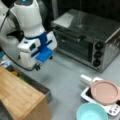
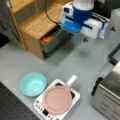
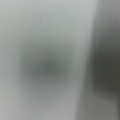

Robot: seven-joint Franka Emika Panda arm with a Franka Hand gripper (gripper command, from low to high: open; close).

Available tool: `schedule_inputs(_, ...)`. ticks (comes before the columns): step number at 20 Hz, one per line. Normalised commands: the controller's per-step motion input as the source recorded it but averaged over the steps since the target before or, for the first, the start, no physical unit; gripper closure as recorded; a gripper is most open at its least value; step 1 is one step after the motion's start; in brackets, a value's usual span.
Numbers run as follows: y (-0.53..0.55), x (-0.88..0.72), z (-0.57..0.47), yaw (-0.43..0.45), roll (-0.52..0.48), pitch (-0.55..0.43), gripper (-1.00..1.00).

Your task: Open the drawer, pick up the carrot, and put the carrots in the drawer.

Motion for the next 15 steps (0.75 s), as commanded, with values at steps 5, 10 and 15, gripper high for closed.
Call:
schedule_inputs(5, 0.14, 0.38, 0.24, -0.138, 0.093, 0.307, -1.0)
schedule_inputs(10, 0.23, 0.43, 0.27, -0.12, 0.047, 0.341, -1.0)
schedule_inputs(15, 0.26, 0.42, 0.22, -0.134, 0.063, 0.276, -1.0)
